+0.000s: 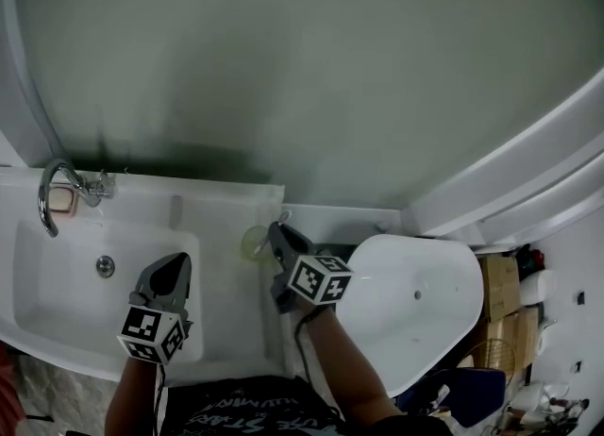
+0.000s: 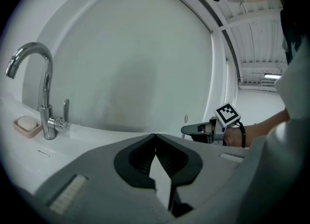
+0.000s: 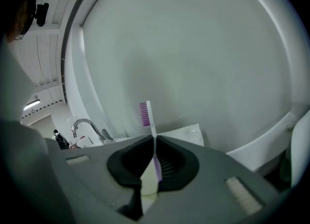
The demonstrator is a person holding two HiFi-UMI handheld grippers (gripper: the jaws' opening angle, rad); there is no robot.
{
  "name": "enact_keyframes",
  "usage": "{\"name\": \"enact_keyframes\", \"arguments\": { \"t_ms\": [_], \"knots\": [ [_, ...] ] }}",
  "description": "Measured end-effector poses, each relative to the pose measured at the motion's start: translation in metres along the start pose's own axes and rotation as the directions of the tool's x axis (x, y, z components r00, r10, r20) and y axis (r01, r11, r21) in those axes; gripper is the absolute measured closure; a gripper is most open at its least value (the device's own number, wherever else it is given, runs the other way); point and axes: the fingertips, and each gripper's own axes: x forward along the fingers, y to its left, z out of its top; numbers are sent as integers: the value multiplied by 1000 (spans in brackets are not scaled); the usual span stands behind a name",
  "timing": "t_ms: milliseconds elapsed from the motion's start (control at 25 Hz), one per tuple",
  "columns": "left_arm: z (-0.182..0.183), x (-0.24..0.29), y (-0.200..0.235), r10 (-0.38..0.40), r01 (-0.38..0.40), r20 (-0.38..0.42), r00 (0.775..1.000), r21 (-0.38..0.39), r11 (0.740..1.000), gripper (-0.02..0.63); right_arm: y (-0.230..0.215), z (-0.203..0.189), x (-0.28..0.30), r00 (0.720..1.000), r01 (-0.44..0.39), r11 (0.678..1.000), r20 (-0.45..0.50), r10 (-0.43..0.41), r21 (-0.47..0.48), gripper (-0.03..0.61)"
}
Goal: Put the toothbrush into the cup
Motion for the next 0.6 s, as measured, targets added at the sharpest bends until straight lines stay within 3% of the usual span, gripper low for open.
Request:
{"name": "enact_keyframes", "arguments": {
  "t_ms": [440,600],
  "knots": [
    [-16,-4,7,10,-11,-24,1000,-30,999,604,-14,-15,7,999,33,999,-39,-33,16,547],
    [-15,-6,4,8,-8,-23,1000,-24,1000,604,-16,-18,8,998,22,1000,-63,-20,17,469]
  ]
}}
